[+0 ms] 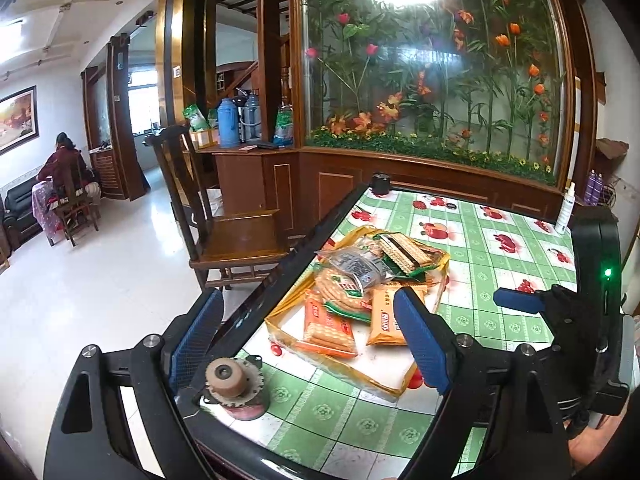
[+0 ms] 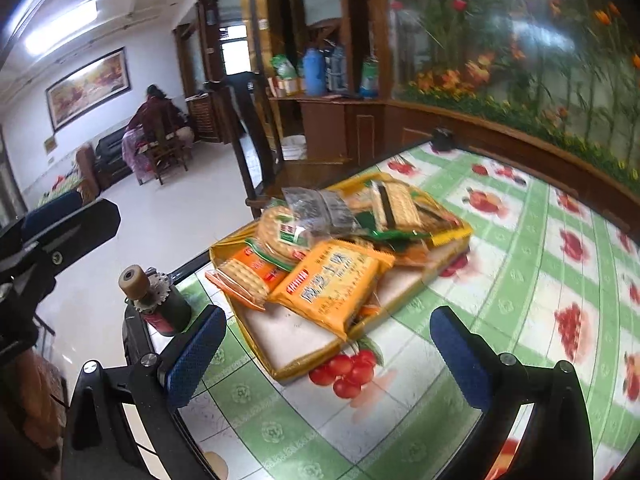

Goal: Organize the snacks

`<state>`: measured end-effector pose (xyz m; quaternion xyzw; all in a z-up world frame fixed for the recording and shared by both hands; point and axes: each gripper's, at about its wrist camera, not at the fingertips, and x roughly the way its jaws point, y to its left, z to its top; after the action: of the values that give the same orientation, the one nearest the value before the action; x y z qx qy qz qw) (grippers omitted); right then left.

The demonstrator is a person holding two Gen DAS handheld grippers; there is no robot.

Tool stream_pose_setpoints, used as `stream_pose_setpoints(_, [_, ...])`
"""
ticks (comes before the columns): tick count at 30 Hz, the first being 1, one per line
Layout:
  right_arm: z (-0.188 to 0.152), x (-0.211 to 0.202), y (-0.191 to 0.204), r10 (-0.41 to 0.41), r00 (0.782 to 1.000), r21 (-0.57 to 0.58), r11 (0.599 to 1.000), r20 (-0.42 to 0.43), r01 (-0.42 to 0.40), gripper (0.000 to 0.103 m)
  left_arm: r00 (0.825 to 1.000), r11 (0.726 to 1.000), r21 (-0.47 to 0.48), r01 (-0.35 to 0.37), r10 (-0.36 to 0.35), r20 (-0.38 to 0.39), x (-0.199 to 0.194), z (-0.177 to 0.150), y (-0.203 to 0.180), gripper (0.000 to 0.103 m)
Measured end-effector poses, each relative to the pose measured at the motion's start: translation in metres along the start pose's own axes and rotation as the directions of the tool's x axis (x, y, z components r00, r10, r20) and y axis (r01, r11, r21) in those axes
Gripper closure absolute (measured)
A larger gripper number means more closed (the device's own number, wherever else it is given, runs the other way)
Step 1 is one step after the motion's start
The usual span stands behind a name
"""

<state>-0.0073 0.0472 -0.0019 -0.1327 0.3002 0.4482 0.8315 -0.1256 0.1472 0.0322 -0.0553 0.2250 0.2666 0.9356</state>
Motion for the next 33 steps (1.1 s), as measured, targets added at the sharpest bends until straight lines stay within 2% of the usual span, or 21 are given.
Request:
stream_pose_setpoints(5, [0.002, 0.0, 0.018, 0.035, 0.999, -0.086, 0.996, 0.029, -0.033, 0.0, 1.0, 1.0, 0.017, -0.006, 0.006, 0.018, -0.008, -0.002, 0.0, 0.015])
stream_pose_setpoints(10, [0.004, 0.0, 0.025, 0.036, 0.999, -0.139, 0.99, 0.032, -0.031, 0.0, 1.0, 1.0, 0.018, -0.009, 0.009, 0.03, -0.011, -0.003, 0.001, 0.015])
stream_pose_setpoints(11, [0.004, 0.001, 0.023, 0.037, 0.999, -0.138, 0.99, 0.031, -0.032, 0.0, 0.999, 0.999, 0.034, -0.032, 0.031, 0.042, -0.012, -0.003, -0.001, 0.012])
stream_pose_setpoints(12, [0.004, 0.001, 0.023, 0.032, 0.999, -0.136, 0.99, 0.03, -0.028, 0.0, 0.997, 0.997, 0.048, -0.056, 0.053, 0.05, -0.012, -0.004, -0.003, 0.002])
stream_pose_setpoints(15, [0.005, -0.002, 0.016, 0.023, 0.999, -0.126, 0.992, 0.035, -0.018, 0.0, 0.994, 0.994, 0.072, -0.083, 0.077, 0.078, -0.016, -0.005, -0.009, 0.0])
stream_pose_setpoints(20, [0.004, -0.011, 0.001, 0.017, 0.999, -0.11, 0.994, 0.048, -0.012, 0.0, 0.997, 0.999, 0.041, -0.032, 0.029, 0.065, -0.015, -0.005, -0.005, 0.0])
stream_pose_setpoints(27, [0.004, -0.017, -0.01, 0.011, 0.998, -0.101, 0.995, 0.055, -0.005, 0.0, 0.996, 0.996, 0.028, 0.087, -0.087, 0.016, -0.007, -0.01, -0.007, 0.001])
stream_pose_setpoints(33, [0.004, -0.019, -0.01, 0.012, 0.998, -0.107, 0.994, 0.06, -0.006, 0.0, 0.997, 0.997, 0.048, 0.057, -0.06, 0.046, -0.014, -0.01, -0.012, 0.002])
